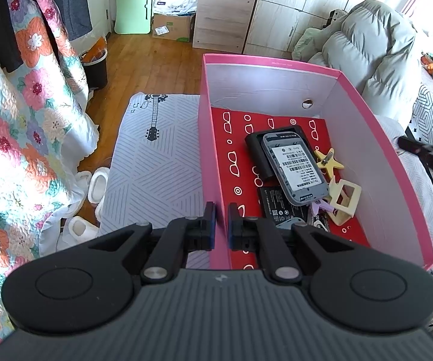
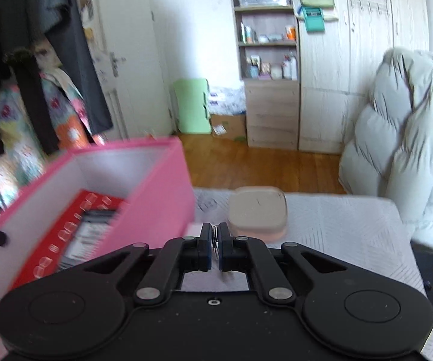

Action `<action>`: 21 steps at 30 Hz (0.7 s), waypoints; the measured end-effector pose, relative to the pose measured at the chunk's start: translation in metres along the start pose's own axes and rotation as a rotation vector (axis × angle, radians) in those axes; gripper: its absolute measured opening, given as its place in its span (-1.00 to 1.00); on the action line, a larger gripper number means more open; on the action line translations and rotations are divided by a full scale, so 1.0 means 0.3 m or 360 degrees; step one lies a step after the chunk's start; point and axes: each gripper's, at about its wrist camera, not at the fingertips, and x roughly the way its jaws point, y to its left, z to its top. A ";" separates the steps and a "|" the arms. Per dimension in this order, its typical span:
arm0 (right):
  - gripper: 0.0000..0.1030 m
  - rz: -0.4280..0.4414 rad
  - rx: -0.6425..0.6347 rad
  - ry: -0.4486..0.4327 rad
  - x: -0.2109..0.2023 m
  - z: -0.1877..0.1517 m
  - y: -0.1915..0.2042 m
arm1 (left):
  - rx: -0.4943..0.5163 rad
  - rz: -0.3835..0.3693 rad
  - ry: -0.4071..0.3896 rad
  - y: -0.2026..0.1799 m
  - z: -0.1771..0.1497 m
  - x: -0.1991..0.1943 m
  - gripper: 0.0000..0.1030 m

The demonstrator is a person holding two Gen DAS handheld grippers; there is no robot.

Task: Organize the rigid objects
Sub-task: 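Return the right tool to the table and grasp the silver keys, then lower the keys into the pink box and open the right tool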

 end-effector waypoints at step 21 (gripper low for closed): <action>-0.77 0.0410 -0.0167 0.0104 -0.112 0.038 0.258 | -0.0055 -0.0046 0.0013 0.019 0.011 0.003 -0.86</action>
